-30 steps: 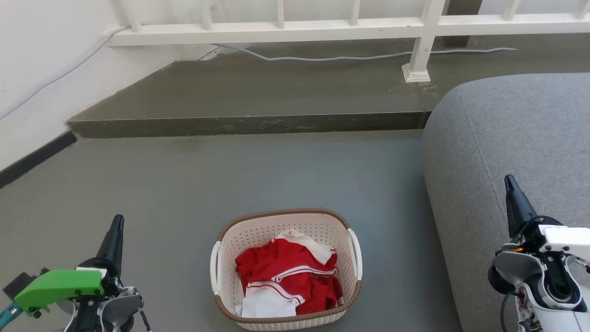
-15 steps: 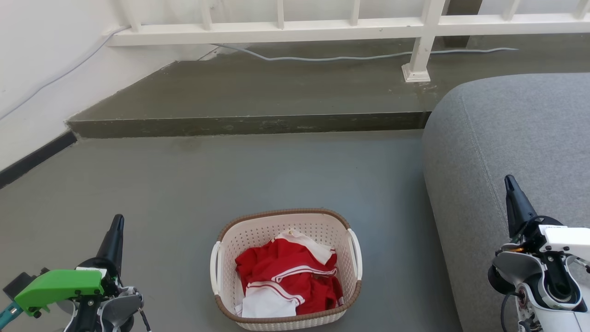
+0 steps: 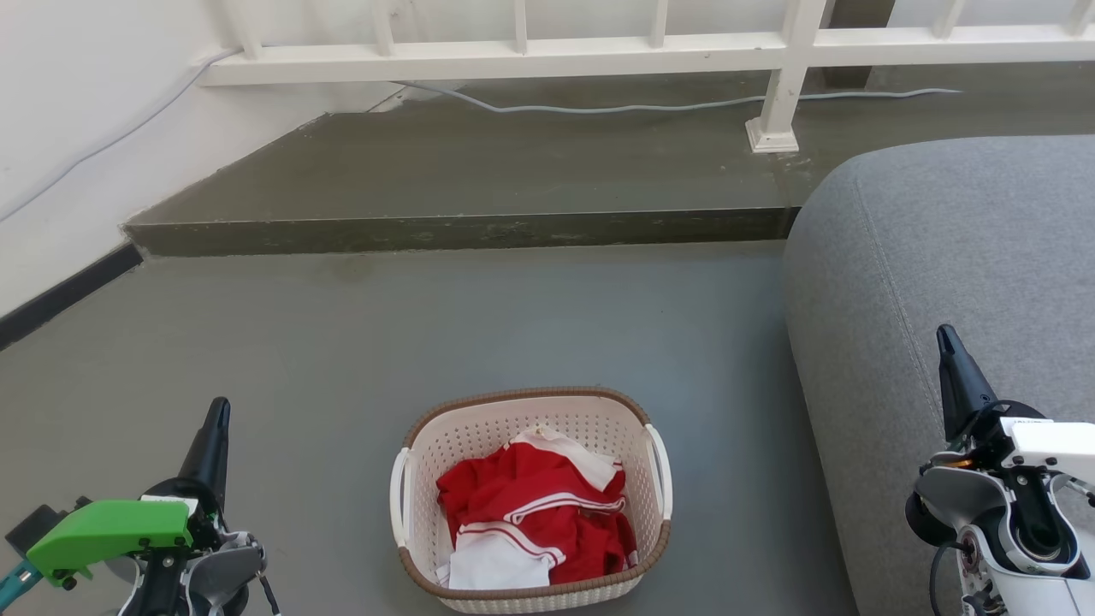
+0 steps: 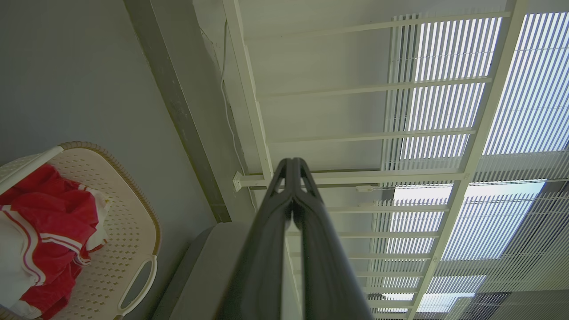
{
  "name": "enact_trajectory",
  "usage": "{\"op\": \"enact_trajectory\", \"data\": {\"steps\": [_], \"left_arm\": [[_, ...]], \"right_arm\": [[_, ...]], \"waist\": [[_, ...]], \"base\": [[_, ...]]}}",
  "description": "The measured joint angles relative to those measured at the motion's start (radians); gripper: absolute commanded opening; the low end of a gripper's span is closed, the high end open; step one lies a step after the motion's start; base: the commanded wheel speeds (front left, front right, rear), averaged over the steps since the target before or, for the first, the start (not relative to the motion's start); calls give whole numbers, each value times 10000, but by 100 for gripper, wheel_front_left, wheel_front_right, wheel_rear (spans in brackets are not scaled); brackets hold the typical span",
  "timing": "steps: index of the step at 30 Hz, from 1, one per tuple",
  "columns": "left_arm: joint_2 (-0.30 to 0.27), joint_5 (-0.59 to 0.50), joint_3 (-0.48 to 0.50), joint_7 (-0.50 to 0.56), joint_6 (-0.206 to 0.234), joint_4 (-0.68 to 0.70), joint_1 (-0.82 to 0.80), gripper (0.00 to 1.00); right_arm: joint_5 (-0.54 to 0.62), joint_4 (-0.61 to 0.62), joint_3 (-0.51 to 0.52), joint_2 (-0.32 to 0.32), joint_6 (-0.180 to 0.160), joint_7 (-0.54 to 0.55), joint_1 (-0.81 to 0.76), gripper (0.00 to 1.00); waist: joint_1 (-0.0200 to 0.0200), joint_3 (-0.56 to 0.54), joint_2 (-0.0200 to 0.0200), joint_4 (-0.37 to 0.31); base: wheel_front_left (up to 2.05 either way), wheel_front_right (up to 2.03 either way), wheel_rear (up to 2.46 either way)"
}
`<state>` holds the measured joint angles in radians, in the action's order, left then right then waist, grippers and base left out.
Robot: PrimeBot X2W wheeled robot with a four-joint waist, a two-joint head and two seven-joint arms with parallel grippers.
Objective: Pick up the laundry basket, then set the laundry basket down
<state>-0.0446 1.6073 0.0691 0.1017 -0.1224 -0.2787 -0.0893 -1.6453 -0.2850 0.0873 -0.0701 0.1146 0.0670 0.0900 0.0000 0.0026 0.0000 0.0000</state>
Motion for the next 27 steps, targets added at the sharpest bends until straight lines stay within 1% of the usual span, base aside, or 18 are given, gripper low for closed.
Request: {"op": "enact_trajectory", "data": {"steps": [27], "left_arm": [[2, 0, 6, 2, -2, 8, 0, 0]], "right_arm": [[0, 0, 19, 4, 0, 46, 0, 0]], "waist": [[0, 1, 0, -1]], "base": [[0, 0, 0]]}}
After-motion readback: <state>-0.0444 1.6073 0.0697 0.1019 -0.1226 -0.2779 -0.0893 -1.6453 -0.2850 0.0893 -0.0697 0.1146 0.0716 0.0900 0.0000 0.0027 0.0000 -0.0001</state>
